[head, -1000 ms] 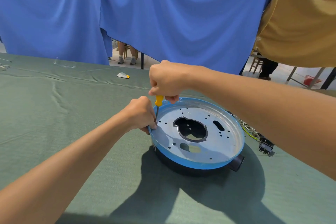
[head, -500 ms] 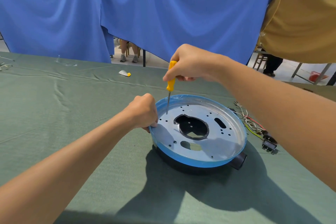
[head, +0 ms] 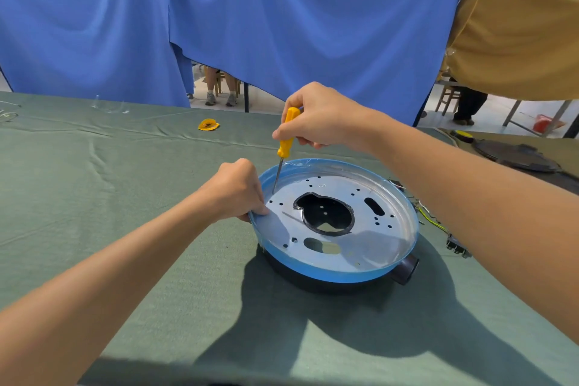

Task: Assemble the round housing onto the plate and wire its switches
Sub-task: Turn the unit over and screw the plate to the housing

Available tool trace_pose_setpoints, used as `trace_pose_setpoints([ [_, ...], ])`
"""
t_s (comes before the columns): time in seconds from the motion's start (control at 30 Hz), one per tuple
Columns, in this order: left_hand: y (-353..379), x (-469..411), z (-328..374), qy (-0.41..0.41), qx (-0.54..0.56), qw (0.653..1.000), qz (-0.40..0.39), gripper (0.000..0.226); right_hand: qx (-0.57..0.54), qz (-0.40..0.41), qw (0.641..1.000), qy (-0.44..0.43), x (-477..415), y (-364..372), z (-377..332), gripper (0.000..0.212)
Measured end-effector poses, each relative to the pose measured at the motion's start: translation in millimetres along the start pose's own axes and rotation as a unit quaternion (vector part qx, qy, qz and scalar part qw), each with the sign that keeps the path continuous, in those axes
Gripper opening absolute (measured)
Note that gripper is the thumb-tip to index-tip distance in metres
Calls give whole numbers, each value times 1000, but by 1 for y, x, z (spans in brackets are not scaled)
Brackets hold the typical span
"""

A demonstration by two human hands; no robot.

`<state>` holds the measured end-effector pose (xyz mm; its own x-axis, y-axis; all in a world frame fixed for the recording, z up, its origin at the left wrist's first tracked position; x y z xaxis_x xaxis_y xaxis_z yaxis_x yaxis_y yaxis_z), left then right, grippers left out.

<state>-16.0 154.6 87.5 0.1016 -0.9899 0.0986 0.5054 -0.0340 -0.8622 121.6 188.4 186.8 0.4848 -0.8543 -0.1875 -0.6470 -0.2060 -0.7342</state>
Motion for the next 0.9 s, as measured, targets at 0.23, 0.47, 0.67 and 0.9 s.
trace_pose_setpoints([
  [0.23, 1, 0, 4, -2, -11, 1000, -6, 14, 23, -14, 1000, -11, 3, 7, 0, 24],
  [0.47, 3, 0, -1, -2, -1, 1000, 12, 9, 19, -12, 1000, -17, 3, 7, 2, 26],
  [0.67, 2, -1, 0, -2, 1, 1000, -11, 16, 23, -14, 999, -20, 1, 10, 1, 24],
  [0.9, 2, -1, -1, -16, -1, 1000, 4, 9, 31, -10, 999, -19, 2, 9, 4, 23],
])
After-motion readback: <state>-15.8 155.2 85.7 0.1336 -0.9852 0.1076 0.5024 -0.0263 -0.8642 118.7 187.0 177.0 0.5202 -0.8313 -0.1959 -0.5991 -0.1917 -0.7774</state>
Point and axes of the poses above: each hand's wrist, its own x-axis away from the middle knuckle, its own y-axis out of the palm, z = x × y, the point moved 3 cm from there along -x, towards the middle knuckle, and after that the axes turned 8 degrees about -x, right-handed, at the moved point
